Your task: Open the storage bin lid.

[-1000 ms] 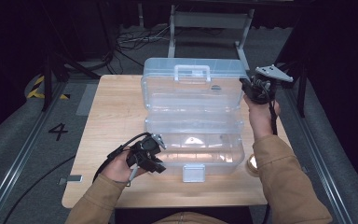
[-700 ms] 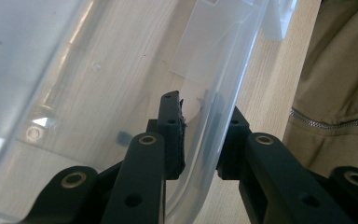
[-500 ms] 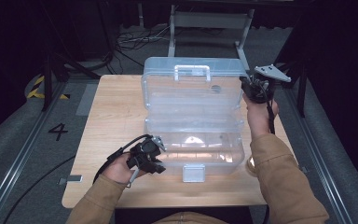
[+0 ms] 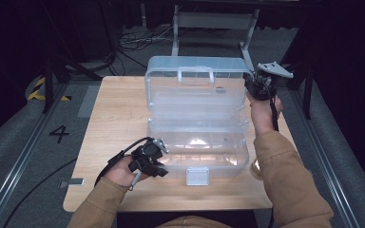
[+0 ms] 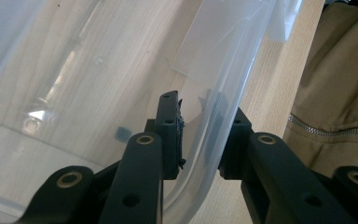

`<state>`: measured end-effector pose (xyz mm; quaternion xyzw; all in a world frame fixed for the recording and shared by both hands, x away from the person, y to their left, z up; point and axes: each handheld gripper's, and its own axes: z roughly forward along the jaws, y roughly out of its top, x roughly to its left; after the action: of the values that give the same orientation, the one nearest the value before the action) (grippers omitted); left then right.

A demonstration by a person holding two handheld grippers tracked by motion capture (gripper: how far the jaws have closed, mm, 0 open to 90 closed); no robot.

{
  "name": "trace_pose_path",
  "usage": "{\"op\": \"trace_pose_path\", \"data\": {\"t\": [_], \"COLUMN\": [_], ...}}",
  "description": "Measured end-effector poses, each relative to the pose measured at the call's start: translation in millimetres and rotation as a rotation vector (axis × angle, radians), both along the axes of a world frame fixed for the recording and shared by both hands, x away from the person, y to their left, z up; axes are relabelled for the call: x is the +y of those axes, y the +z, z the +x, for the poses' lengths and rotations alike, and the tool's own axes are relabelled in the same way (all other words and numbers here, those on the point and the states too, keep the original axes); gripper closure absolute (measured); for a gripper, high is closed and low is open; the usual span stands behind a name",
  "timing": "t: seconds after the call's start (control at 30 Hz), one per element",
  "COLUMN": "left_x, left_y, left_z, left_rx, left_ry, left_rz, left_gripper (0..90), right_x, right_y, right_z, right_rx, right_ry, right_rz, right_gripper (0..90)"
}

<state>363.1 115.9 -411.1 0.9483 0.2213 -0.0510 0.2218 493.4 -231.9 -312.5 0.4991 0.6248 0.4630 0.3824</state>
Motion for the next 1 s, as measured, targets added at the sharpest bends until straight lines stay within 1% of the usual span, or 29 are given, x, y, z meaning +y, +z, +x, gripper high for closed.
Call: {"op": "trace_pose_path", "data": {"t": [0.07, 0.23, 0.27, 0.37, 0.43, 0.53, 0.57, 0.8, 1.0], "left_x": [0.4, 0.5, 0.4, 0.5, 0.5, 0.9, 1.7, 2.2, 2.5], "left_y": [-0.3, -0.7, -0.8, -0.9, -1.2, -1.4, -2.0, -2.2, -2.3], "left_z": [0.0, -0.4, -0.7, -0.5, -1.1, -2.0, -2.8, -3.2, -3.0], "left_rx": [-0.004, -0.007, -0.006, -0.008, -0.019, -0.024, -0.044, -0.039, -0.037], "left_ry": [-0.008, -0.009, -0.002, -0.006, -0.005, -0.003, -0.014, -0.009, -0.006], "left_rz": [-0.004, -0.012, -0.013, -0.013, -0.015, -0.017, -0.024, -0.033, -0.039], "left_gripper": [75.0, 75.2, 75.2, 75.1, 75.1, 75.0, 75.0, 75.3, 75.2], "right_x": [-0.1, -0.5, -0.6, -0.7, -0.3, -0.1, -0.2, 0.2, -1.4], "right_y": [0.1, -1.2, -1.4, -1.1, -0.6, -0.9, -1.1, -3.8, -7.5], "right_z": [2.5, 5.6, 6.3, 9.4, 12.4, 15.1, 16.5, 26.7, 34.2], "right_rx": [0.009, 0.003, 0.002, 0.011, 0.019, 0.024, 0.025, 0.034, 0.032], "right_ry": [0.001, 0.002, 0.004, 0.005, 0.005, 0.003, 0.003, 0.002, 0.010], "right_rz": [0.002, 0.002, 0.002, 0.002, -0.001, -0.001, 0.000, 0.005, 0.011], "right_gripper": [82.7, 82.6, 82.7, 82.6, 82.6, 82.6, 82.7, 83.0, 82.9]}}
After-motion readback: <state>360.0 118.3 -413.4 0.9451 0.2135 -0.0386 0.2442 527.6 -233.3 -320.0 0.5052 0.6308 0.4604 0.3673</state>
